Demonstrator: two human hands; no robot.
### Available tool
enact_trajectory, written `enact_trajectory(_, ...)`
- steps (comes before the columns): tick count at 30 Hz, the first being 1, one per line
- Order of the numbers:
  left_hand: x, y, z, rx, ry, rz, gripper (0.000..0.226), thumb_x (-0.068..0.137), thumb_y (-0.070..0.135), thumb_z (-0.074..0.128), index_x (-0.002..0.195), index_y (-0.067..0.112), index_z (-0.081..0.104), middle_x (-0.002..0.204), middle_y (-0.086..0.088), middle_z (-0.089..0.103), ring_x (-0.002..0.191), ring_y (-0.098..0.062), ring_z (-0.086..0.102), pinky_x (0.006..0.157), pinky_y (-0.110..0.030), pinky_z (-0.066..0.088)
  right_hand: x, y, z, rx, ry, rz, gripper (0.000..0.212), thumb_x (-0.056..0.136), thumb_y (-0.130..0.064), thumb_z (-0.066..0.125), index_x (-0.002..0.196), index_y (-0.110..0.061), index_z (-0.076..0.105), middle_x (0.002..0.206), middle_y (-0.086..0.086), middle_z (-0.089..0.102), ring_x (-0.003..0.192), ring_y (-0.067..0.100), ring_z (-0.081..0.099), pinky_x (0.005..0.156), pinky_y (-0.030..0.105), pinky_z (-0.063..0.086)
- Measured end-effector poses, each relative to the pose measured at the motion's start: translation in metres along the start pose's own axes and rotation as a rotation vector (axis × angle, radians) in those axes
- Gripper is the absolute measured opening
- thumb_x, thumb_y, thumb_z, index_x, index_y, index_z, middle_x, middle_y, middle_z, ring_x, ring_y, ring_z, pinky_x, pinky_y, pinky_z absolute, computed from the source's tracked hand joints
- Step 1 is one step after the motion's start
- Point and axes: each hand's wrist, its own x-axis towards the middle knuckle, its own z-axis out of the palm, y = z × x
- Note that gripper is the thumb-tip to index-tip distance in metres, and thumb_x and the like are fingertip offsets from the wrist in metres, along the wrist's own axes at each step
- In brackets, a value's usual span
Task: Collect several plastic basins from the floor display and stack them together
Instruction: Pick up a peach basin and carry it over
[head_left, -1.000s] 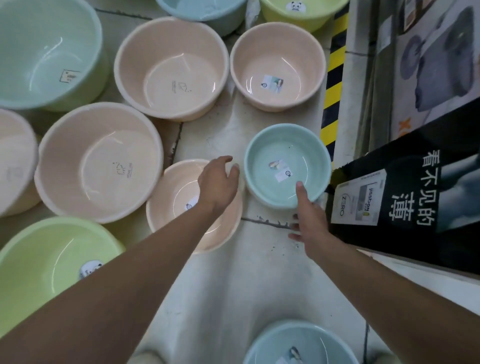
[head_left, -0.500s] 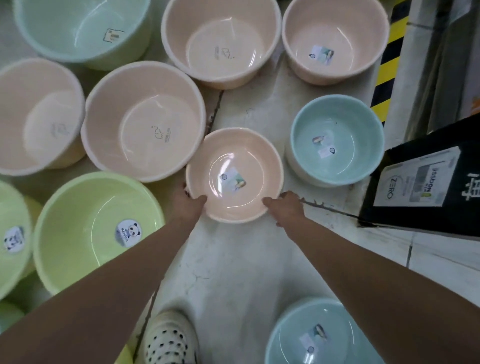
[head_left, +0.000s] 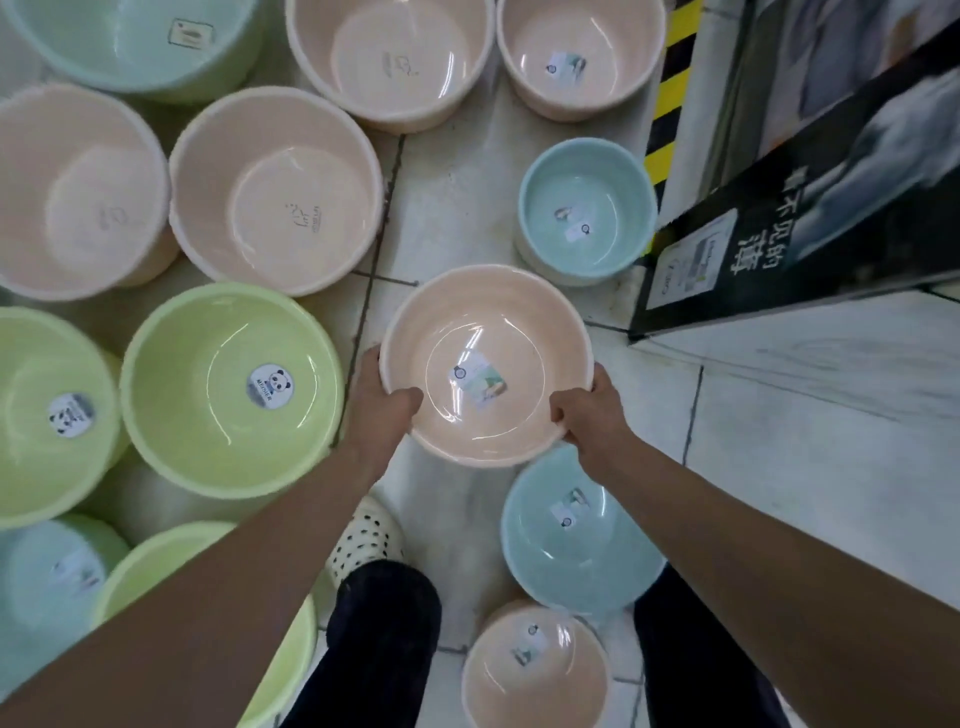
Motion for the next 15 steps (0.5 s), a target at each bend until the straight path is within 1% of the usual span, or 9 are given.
enact_trajectory(2,-0.038,0.015,0.001,0.076,-0.018,0.009,0.057,0.079,-0.003,0.056,0.127,0.026,0.047,0.106,0.0,0.059,0.088,-0.016,0.059,0.064,-0.027,0.047,-0.046,-0.002,-0.023,0.0,0.044,0.01,0.052,0.071,0.011,0.046,0.11,-0.022,0.053,0.09,0.001,0.057,0.08,0.02,0.053,0.067,0.033,0.046)
enact_trajectory(5,-0.097,0.038,-0.004,0.179,-0.096,0.041,0.057,0.083,-0.006,0.051,0.134,0.02,0.046,0.104,0.005,0.057,0.097,-0.02,0.056,0.068,-0.024,0.046,-0.114,-0.002,-0.058,-0.045,0.103,-0.009,0.048,0.079,0.007,0.049,0.115,-0.023,0.051,0.088,-0.003,0.058,0.079,0.016,0.056,0.067,0.031,0.05)
enact_trajectory(7,-0.134,0.054,-0.012,0.288,-0.17,0.081,0.057,0.085,-0.004,0.049,0.136,0.021,0.044,0.099,0.011,0.055,0.099,-0.021,0.055,0.074,-0.028,0.048,-0.156,0.001,-0.08,-0.078,0.12,-0.016,0.043,0.082,0.004,0.052,0.116,-0.022,0.053,0.085,-0.005,0.058,0.075,0.013,0.056,0.06,0.026,0.051)
enact_trajectory(9,-0.166,0.066,-0.02,0.377,-0.206,0.131,0.055,0.086,-0.001,0.049,0.136,0.021,0.044,0.099,0.011,0.055,0.1,-0.022,0.055,0.083,-0.033,0.049,-0.194,0.007,-0.095,-0.088,0.105,-0.007,0.04,0.08,0.001,0.057,0.113,-0.021,0.056,0.083,-0.004,0.059,0.073,0.013,0.057,0.053,0.02,0.051)
enact_trajectory(10,-0.183,0.067,-0.023,0.406,-0.213,0.154,0.053,0.087,0.001,0.049,0.136,0.022,0.044,0.099,0.01,0.055,0.099,-0.022,0.055,0.084,-0.033,0.049,-0.213,0.014,-0.102,-0.09,0.102,-0.003,0.04,0.076,-0.003,0.06,0.112,-0.021,0.058,0.084,-0.002,0.061,0.076,0.016,0.06,0.056,0.021,0.052)
enact_trajectory(12,-0.216,0.064,-0.028,0.44,-0.23,0.182,0.047,0.09,0.004,0.049,0.134,0.021,0.046,0.099,0.01,0.055,0.098,-0.021,0.056,0.083,-0.031,0.047,-0.246,0.032,-0.117,-0.107,0.116,0.006,0.047,0.067,-0.011,0.061,0.114,-0.018,0.061,0.093,0.005,0.066,0.087,0.025,0.062,0.071,0.031,0.054)
enact_trajectory(14,-0.246,0.048,-0.03,0.464,-0.244,0.176,0.04,0.092,0.006,0.049,0.13,0.02,0.048,0.098,0.009,0.058,0.098,-0.022,0.058,0.082,-0.031,0.047,-0.274,0.056,-0.132,-0.098,0.112,0.012,0.053,0.067,-0.013,0.059,0.12,-0.015,0.062,0.1,0.008,0.067,0.092,0.028,0.063,0.079,0.04,0.055)
enact_trajectory(15,-0.258,0.035,-0.03,0.477,-0.246,0.167,0.037,0.092,0.007,0.049,0.127,0.018,0.05,0.099,0.006,0.059,0.098,-0.024,0.059,0.082,-0.032,0.048,-0.283,0.071,-0.139,-0.094,0.114,0.014,0.053,0.069,-0.013,0.058,0.122,-0.014,0.062,0.101,0.009,0.067,0.093,0.029,0.063,0.082,0.042,0.056)
